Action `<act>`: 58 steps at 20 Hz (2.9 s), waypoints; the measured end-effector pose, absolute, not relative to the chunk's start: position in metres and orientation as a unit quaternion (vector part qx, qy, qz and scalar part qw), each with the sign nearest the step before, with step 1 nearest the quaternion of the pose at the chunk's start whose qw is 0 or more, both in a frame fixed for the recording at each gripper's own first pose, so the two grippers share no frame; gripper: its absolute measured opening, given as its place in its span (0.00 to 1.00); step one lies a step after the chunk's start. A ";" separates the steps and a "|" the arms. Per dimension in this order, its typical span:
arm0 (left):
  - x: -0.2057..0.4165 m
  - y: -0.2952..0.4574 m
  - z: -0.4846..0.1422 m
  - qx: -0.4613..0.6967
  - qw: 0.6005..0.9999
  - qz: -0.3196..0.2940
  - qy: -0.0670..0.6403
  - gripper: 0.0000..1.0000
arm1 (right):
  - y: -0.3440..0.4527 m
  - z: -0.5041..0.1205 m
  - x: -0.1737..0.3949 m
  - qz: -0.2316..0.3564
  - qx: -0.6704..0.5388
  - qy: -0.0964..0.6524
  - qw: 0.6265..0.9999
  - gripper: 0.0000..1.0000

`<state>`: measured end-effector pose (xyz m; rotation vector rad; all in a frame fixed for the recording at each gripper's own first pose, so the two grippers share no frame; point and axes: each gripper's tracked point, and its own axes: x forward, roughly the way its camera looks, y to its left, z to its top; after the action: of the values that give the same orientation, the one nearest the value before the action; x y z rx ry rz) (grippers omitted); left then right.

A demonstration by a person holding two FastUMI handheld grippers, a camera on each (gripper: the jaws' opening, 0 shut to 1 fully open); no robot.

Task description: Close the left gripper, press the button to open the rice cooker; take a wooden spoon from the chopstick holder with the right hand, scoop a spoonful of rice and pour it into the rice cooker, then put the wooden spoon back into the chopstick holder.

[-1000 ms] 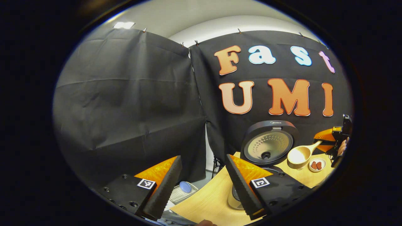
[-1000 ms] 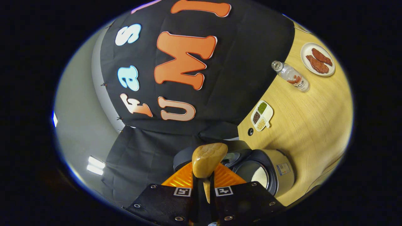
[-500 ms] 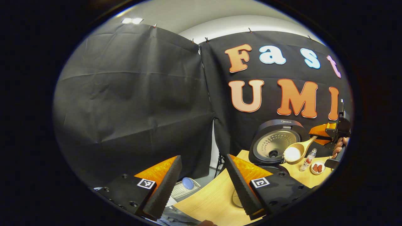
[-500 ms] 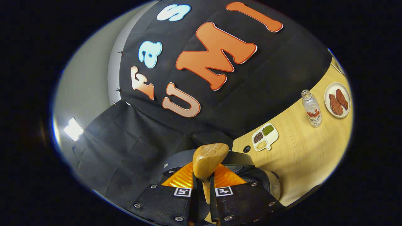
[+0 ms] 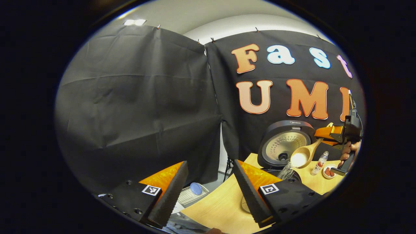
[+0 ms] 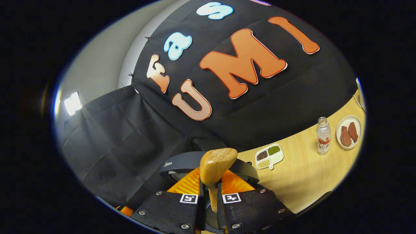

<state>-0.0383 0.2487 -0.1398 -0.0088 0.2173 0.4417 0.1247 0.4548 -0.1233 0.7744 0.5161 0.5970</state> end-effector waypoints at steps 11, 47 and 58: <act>-0.031 0.247 -0.153 -0.009 0.970 0.214 0.117 0.90 | 0.465 -0.123 0.112 0.306 0.285 0.205 0.885 0.12; 0.003 0.235 -0.162 -0.014 0.977 0.169 0.125 0.91 | 0.338 -0.110 0.085 0.294 0.170 0.127 0.932 0.11; 0.005 0.186 -0.140 -0.003 0.984 0.132 0.120 0.90 | 0.146 -0.185 0.068 0.123 0.165 0.184 0.961 0.11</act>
<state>0.0051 0.1859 -0.1403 -0.0062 0.2420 0.2659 0.0685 0.1460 -0.1851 0.3351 0.3724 0.2494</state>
